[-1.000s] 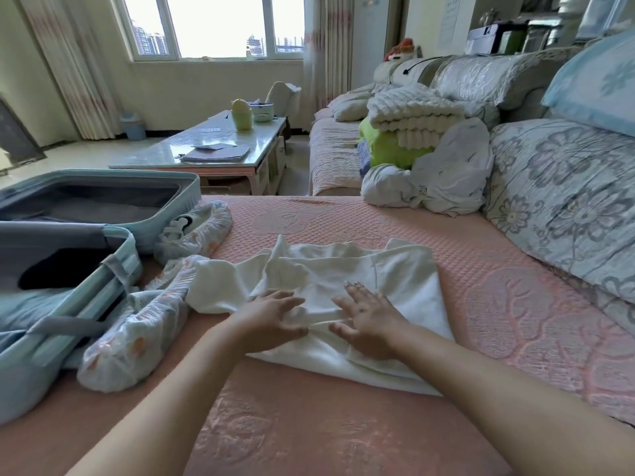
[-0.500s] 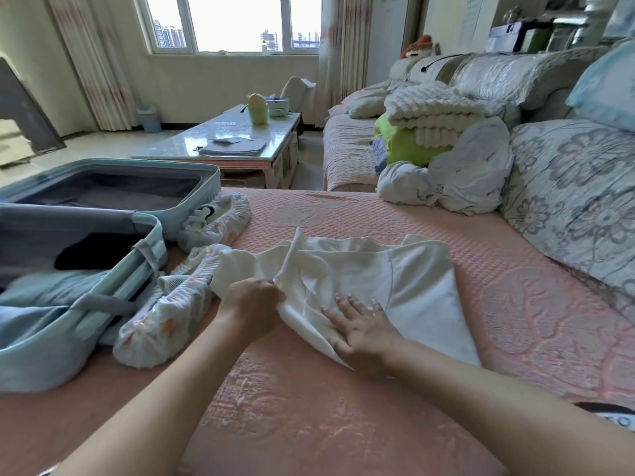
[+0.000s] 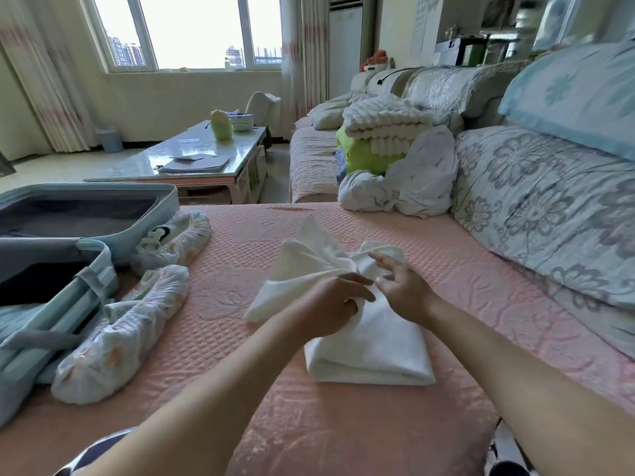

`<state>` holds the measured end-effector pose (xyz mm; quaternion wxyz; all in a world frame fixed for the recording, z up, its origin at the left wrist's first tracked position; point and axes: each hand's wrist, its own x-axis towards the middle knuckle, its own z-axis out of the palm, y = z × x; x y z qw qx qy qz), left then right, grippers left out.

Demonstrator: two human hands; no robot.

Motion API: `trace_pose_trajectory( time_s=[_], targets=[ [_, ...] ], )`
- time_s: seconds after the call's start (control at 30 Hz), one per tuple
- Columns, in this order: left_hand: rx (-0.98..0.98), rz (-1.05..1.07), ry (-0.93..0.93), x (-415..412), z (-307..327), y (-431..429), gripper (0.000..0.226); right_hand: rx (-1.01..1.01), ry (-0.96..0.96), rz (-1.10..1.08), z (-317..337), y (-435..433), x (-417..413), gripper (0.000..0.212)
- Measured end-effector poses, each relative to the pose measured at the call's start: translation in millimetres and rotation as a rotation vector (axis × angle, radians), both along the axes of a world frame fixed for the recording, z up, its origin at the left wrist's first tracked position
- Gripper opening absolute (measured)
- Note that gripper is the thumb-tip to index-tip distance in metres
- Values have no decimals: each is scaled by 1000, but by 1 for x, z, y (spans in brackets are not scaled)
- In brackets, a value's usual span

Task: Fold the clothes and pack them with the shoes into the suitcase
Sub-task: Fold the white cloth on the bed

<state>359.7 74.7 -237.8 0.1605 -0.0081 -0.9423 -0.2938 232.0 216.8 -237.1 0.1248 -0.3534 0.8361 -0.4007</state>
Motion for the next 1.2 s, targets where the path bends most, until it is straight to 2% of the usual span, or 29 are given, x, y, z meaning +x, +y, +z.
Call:
trace_pose_trajectory(
  time_s=[0.07, 0.13, 0.17, 0.23, 0.3, 0.37, 0.43, 0.5, 0.53, 0.6, 0.7, 0.77, 0.8, 0.83, 0.9, 0.97, 1.0, 1.07, 1.1, 1.13, 1.2],
  targets=[
    [-12, -166, -144, -10, -14, 19, 42, 4, 20, -7, -1, 7, -7, 53],
    [29, -266, -263, -16, -19, 26, 49, 61, 73, 36, -4, 11, -12, 47],
    [110, -258, -261, -18, -18, 23, 54, 99, 78, 59, -6, 12, -13, 44],
    [219, -119, -142, -19, -9, 8, 53, 192, 67, 107, -11, 10, -14, 38],
    [111, 119, -14, -15, -3, -18, 49, 343, 79, 129, -17, 7, -14, 36],
    [-65, 293, -22, -6, -1, -42, 47, 507, 167, 145, -20, 0, -11, 33],
    [-187, 312, -219, 2, -12, -67, 45, 571, 269, 138, -21, -8, -8, 31],
    [-296, 238, -471, 8, -26, -86, 63, 555, 354, 146, -18, -17, -5, 29],
    [-296, 202, -534, 10, -31, -93, 72, 531, 380, 167, -18, -21, -3, 33],
    [-286, 189, -556, 6, -37, -98, 74, 450, 359, 216, -21, -25, 1, 50],
    [-426, 305, -510, -7, -34, -90, 48, 355, 354, 279, -27, -29, 8, 65],
    [-551, 430, -445, -18, -21, -81, 24, 381, 475, 304, -31, -32, 11, 77],
    [-552, 487, -404, -24, -13, -79, 23, 381, 532, 301, -33, -33, 12, 83],
    [-477, 538, -346, -29, -6, -77, 22, 364, 551, 282, -34, -34, 12, 87],
    [-103, 553, -187, -40, 8, -73, 19, 271, 510, 195, -31, -36, 12, 85],
    [264, 447, 2, -52, 23, -60, 29, 139, 468, 11, -27, -36, 9, 67],
    [364, 382, 75, -58, 30, -51, 37, 75, 418, -106, -23, -33, 6, 58],
    [459, 255, 158, -68, 39, -32, 53, 23, 252, -316, -14, -17, -8, 48],
    [451, 217, 155, -72, 40, -24, 63, 65, 164, -384, -12, -6, -18, 47],
    [417, 192, 121, -74, 37, -18, 71, 155, 101, -423, -11, 6, -25, 52],
    [321, 148, 26, -72, 22, -10, 79, 397, 43, -442, -14, 28, -34, 84]
  ],
)
